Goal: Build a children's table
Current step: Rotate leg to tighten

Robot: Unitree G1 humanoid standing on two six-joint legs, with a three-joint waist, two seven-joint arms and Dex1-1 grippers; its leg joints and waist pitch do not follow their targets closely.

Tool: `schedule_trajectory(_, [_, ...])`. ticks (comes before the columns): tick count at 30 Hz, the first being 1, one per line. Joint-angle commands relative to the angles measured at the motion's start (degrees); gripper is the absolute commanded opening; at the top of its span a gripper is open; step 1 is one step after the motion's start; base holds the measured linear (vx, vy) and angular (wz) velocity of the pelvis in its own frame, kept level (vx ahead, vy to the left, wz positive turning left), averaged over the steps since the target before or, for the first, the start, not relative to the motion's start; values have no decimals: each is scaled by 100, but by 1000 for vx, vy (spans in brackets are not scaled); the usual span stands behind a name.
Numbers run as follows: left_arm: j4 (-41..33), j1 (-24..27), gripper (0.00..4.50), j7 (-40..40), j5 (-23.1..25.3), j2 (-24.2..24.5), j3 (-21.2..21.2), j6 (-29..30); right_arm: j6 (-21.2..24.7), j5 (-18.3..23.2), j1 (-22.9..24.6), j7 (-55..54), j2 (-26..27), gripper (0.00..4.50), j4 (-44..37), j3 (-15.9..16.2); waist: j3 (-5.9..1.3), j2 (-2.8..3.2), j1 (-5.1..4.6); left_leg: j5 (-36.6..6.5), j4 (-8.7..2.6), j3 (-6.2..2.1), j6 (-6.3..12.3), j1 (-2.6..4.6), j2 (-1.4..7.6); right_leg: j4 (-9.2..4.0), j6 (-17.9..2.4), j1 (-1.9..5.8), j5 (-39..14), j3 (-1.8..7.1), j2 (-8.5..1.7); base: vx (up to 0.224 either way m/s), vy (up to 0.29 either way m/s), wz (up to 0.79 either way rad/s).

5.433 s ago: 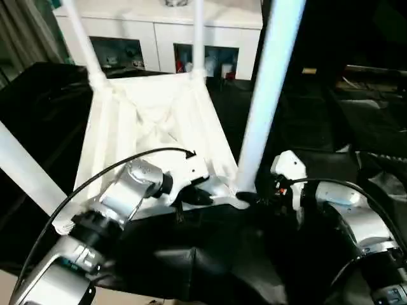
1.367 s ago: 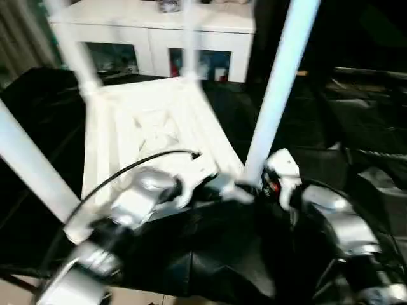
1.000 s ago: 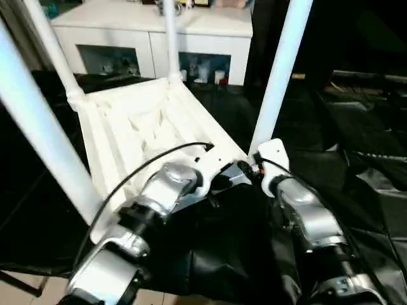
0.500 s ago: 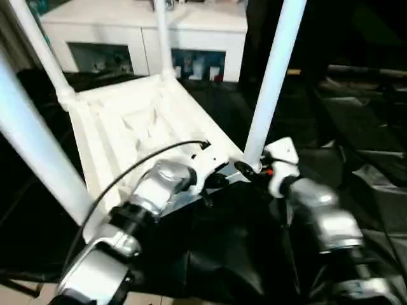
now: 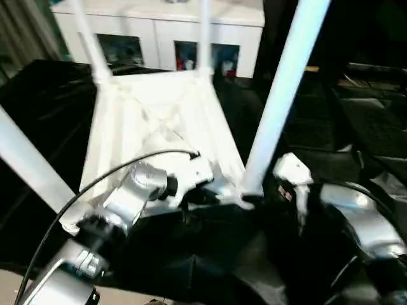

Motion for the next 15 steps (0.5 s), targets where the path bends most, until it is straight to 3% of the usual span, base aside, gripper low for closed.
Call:
schedule_trajectory(1, [-79,107,0,186,-68,-105,2,-225,-14,128,204,196,-225,346,-334,-133,-338,-47,-8,-823,-347,-36,511,89,246,-263,-1585,320,-335,231,-275,0,0,0])
schedule_trajectory(3, [-192,158,0,431,-258,-235,294,-218,2,184,549,385,-521,346,-635,-298,-344,-59,27,-858,-328,-30,522,84,246,-260,-1529,338,-270,247,-287,0,0,0])
schedule_trajectory(4, [-281,185,27,434,-316,-242,383,-122,7,192,666,424,-626,351,-723,-364,-359,-60,36,-777,-321,-38,570,55,234,-253,-1523,357,-194,241,-289,0,0,0])
schedule_trajectory(7, [-465,241,44,428,-415,-223,529,-32,23,226,853,460,-798,351,-880,-513,-353,-80,1,-716,-309,-45,636,13,208,-252,-1503,365,-225,225,-286,0,0,0])
schedule_trajectory(9, [-692,302,62,403,-495,-140,631,40,157,364,1011,497,-942,351,-1124,-671,-345,-72,-6,-828,-296,-46,646,30,231,-269,-1531,339,-458,227,-301,0,0,0])
schedule_trajectory(11, [-866,361,65,331,-574,-58,692,162,340,549,1091,529,-986,351,-1325,-773,-319,-63,-15,-1003,-310,-43,629,30,226,-300,-1455,333,-798,228,-291,0,0,0])
schedule_trajectory(12, [-930,387,89,303,-604,-26,713,211,422,631,1119,539,-991,351,-1407,-811,-297,-57,-35,-1136,-323,-43,586,30,214,-327,-1367,316,-1118,218,-268,0,0,0])
schedule_trajectory(13, [-1108,455,89,250,-713,44,783,358,640,863,1129,529,-927,351,-1568,-875,-289,-27,-41,-1252,-332,-47,516,59,211,-351,-1291,303,-1398,224,-269,0,0,0])
schedule_trajectory(15, [-1776,721,104,71,-1073,310,936,936,1203,1461,1124,436,-669,351,-1993,-897,-302,14,-54,-1225,-349,-68,459,43,220,-336,-1244,311,-1453,223,-266,0,0,0])
